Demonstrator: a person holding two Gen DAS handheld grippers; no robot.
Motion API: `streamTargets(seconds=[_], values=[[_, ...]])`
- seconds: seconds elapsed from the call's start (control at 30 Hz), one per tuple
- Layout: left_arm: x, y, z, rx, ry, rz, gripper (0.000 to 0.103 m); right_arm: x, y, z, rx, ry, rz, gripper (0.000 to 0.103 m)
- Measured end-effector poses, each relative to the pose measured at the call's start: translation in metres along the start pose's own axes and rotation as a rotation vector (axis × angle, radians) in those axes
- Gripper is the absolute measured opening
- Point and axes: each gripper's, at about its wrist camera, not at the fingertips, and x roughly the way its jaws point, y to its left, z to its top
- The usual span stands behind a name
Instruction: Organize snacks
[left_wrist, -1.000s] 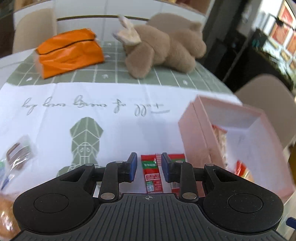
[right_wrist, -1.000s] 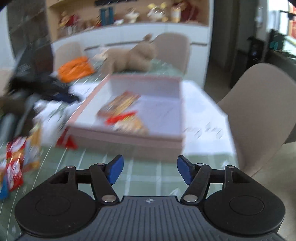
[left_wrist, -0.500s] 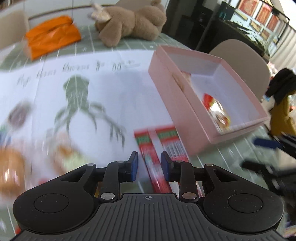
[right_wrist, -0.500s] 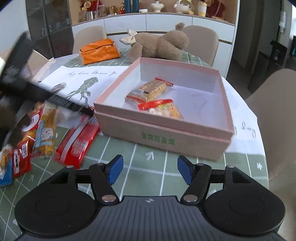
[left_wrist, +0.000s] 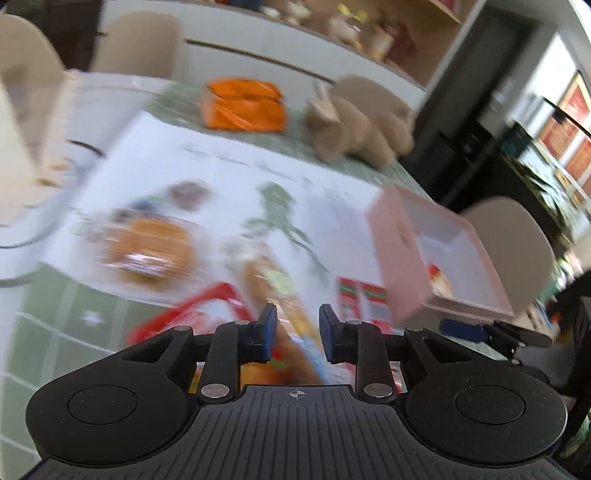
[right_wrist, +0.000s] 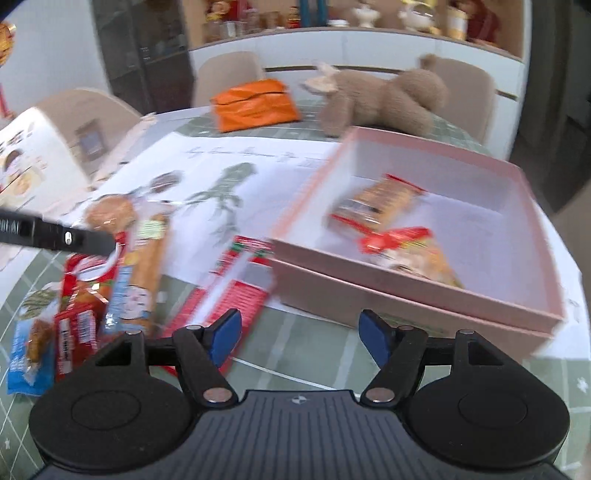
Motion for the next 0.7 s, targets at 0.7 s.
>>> streamTargets(seconds=[0.7], values=[[0.116,0.075,0.127,0.23,0.098,0.167,0.031,-0.003,0.024,-0.033,-0.095,0.095,-0.003,0.058]])
